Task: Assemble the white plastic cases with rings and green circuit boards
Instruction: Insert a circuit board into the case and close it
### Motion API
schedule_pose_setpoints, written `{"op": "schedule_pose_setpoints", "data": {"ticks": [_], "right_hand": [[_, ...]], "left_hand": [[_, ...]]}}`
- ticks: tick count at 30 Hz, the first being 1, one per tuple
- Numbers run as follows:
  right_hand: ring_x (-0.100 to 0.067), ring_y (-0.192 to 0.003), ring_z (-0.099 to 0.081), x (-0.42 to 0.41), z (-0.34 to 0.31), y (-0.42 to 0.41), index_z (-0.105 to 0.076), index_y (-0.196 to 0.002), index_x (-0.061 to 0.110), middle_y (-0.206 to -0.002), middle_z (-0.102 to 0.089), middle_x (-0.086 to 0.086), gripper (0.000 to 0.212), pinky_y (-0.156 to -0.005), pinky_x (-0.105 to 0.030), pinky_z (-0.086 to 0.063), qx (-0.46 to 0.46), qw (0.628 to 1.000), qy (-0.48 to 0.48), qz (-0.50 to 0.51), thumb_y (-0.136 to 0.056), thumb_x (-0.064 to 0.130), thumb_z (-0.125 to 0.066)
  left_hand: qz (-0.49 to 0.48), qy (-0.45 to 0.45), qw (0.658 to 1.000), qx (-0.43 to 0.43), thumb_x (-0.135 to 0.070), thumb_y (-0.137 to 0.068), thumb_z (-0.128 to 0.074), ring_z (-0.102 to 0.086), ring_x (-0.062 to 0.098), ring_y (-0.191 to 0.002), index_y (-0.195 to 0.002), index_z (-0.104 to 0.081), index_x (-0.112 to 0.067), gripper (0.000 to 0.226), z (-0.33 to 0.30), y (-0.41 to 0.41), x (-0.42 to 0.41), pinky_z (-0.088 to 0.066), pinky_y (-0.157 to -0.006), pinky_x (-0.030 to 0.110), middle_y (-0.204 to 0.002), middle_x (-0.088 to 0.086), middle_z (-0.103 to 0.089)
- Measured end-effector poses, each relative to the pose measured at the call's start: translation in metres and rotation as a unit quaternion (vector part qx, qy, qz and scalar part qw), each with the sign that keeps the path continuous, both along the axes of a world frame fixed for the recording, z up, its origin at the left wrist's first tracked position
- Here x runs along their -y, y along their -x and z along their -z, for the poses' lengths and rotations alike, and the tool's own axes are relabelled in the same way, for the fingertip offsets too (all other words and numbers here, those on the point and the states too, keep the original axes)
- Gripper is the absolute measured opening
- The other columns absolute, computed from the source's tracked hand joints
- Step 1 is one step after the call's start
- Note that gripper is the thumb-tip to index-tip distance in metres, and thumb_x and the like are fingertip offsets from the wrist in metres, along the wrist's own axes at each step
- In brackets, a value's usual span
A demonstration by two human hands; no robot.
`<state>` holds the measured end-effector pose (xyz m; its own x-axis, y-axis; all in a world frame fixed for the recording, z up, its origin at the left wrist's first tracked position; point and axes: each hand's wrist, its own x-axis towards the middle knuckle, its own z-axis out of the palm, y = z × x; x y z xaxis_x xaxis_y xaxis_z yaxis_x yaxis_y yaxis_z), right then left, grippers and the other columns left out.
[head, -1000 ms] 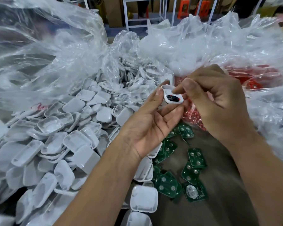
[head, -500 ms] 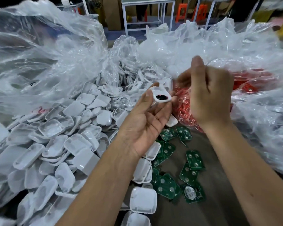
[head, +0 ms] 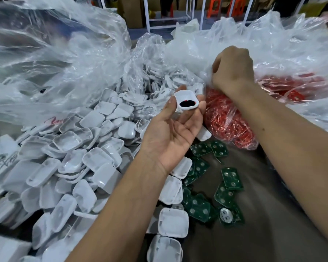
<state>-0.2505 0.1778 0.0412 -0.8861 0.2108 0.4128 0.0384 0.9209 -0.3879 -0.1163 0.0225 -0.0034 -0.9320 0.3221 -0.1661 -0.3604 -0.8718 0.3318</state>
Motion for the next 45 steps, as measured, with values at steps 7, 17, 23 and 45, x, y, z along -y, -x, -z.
{"op": "schedule_pose_setpoints", "data": {"ticks": [7,17,23,45], "right_hand": [[-0.024,-0.087,-0.074,-0.011,-0.001,-0.01,-0.079,-0.096,0.013,-0.095,-0.076,-0.01,0.011,-0.077,-0.023,-0.051,-0.091,0.986,0.141,0.011,-0.089,0.021,-0.083],[-0.012,-0.082,-0.071,-0.018,-0.015,-0.039,-0.072,-0.104,0.008,-0.096,-0.073,0.0,0.014,-0.071,-0.013,-0.052,-0.218,0.954,0.197,-0.054,-0.095,0.019,-0.069],[-0.014,-0.059,-0.068,-0.002,0.015,-0.128,-0.071,-0.092,0.015,-0.085,-0.078,-0.009,0.021,-0.046,-0.023,-0.049,-0.024,0.808,0.539,-0.236,-0.077,0.02,-0.084],[-0.035,-0.063,-0.074,-0.007,0.055,-0.14,-0.068,-0.085,0.014,-0.074,-0.076,-0.009,0.016,-0.043,-0.029,-0.053,-0.067,0.82,0.492,-0.286,-0.088,0.004,-0.081]], "left_hand": [[-0.027,0.043,0.999,0.005,-0.022,-0.105,-0.049,-0.073,0.028,-0.083,-0.134,-0.065,-0.012,0.034,0.002,-0.002,-0.002,-0.06,-0.074,0.028,-0.111,0.024,-0.072],[-0.041,0.057,0.997,0.018,-0.023,-0.107,-0.049,-0.072,0.03,-0.081,-0.142,-0.059,-0.008,0.039,0.001,-0.002,-0.002,-0.061,-0.068,0.029,-0.109,0.026,-0.073],[-0.106,0.068,0.992,0.026,-0.021,-0.107,-0.049,-0.075,0.029,-0.072,-0.141,-0.058,-0.007,0.037,0.001,0.001,0.001,-0.063,-0.064,0.029,-0.097,0.025,-0.075],[-0.126,0.114,0.985,-0.005,-0.02,-0.107,-0.048,-0.074,0.028,-0.078,-0.13,-0.065,-0.011,0.029,0.005,-0.001,0.0,-0.061,-0.067,0.029,-0.092,0.02,-0.076]]}}
